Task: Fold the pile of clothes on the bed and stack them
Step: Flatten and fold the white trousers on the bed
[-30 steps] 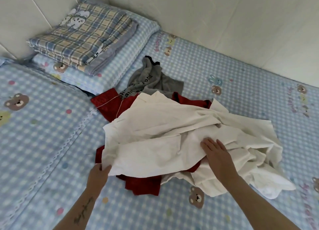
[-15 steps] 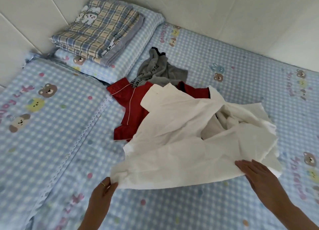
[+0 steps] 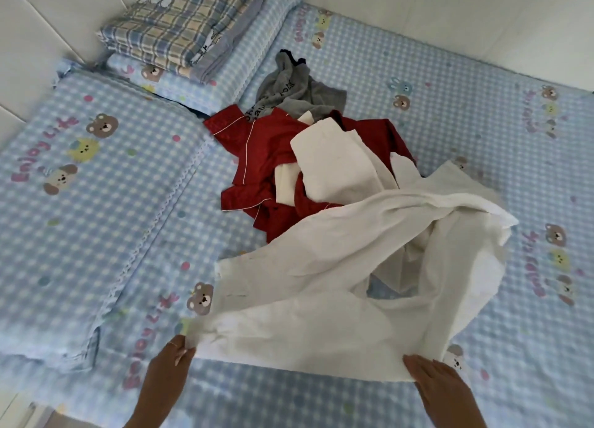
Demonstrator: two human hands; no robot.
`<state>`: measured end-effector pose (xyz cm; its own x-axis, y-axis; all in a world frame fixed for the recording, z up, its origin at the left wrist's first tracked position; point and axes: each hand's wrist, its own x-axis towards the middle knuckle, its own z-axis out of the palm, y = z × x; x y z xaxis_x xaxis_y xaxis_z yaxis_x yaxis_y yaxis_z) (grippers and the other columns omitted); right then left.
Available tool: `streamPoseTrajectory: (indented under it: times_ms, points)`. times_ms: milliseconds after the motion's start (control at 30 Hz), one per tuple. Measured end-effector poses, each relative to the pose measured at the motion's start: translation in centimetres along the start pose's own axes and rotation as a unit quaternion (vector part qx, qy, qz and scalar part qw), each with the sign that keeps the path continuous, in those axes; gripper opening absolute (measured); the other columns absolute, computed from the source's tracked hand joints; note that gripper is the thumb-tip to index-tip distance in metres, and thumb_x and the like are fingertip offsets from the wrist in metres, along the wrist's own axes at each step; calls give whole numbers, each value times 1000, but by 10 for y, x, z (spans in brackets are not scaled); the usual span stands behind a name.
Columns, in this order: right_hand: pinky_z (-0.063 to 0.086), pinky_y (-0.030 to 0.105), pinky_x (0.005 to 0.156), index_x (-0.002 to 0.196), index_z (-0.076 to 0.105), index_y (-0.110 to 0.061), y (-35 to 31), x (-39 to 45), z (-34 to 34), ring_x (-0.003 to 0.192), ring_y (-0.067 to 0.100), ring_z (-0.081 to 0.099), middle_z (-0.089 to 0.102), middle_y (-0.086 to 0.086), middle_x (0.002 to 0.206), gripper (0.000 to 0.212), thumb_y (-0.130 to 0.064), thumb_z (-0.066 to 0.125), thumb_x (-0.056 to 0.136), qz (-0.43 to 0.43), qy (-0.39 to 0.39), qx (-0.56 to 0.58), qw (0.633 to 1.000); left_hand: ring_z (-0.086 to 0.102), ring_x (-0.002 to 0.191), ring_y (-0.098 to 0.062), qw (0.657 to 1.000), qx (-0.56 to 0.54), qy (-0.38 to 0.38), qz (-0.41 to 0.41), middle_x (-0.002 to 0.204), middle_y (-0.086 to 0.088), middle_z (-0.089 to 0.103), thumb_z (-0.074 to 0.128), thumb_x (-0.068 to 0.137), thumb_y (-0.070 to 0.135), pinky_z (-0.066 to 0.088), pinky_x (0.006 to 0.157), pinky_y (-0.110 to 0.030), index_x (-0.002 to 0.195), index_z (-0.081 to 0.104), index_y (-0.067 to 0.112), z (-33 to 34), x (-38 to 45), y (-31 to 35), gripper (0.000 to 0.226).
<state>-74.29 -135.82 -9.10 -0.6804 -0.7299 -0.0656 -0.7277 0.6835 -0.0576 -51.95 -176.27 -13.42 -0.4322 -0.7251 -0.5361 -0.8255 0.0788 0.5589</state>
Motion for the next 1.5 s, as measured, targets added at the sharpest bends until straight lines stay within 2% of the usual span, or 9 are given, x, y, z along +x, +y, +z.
streamPoseTrajectory:
  times_ms: [167,267,500,633,900,1067,1200,1333,1500]
  points:
    - [56,20,72,102,73,-6,-30,12,29,87,12,72,72,4,104,70,-28,7,100,-10,-38,5,999,45,124,-47,974,162,-34,155,132,-31,49,75,68,-8,36,105,-48,129,46,-12,39,2,1,67]
    - [50,31,94,118,64,1,-28,44,51,111,25,64,64,15,123,36,-9,60,84,0,-11,-41,999,12,146,-24,915,254,-129,285,156,-7,17,68,83,24,7,117,-29,148,19,9,72,15,9,83]
    - [59,38,62,73,73,-5,-13,85,74,53,27,64,66,9,59,33,6,83,45,5,-41,-93,995,57,101,-17,901,263,-147,312,109,9,58,57,86,6,46,86,-28,116,62,18,106,3,4,33]
    - [52,32,49,65,65,-14,-2,19,55,47,22,58,57,0,54,41,9,86,38,18,-49,-35,998,43,67,-10,832,237,-110,490,81,10,41,58,71,0,40,51,-21,68,68,16,82,-35,-33,19]
    - [48,17,46,55,65,-15,-37,-110,50,41,16,57,57,-5,49,46,-12,95,20,46,-131,31,990,33,68,-12,736,331,-117,579,80,3,31,42,64,10,34,53,-20,55,70,12,61,-68,-68,29]
    - [45,11,42,61,71,-34,-87,-142,72,43,-1,59,63,-21,54,46,-56,91,26,46,-164,118,978,53,54,-21,766,435,-159,445,77,-5,36,29,52,12,39,32,-17,50,66,5,75,-81,-73,37]
    - [53,27,75,106,68,-18,-44,-115,68,90,16,67,69,-2,102,32,-31,75,78,328,37,197,923,71,65,-9,777,341,-185,495,87,4,70,34,57,14,46,78,-6,138,30,8,158,-135,-39,81]
    - [44,41,95,129,49,-9,6,-48,84,119,27,51,52,8,128,53,-38,63,87,551,71,284,781,70,73,0,749,308,-257,527,89,9,73,86,34,47,50,69,-10,81,78,22,238,-186,16,54]
    - [45,42,89,124,49,-9,43,15,113,112,30,47,52,9,121,54,-39,65,82,575,63,267,771,71,86,-16,844,213,-174,460,99,-4,72,91,48,21,56,67,-21,99,73,4,291,-177,72,56]
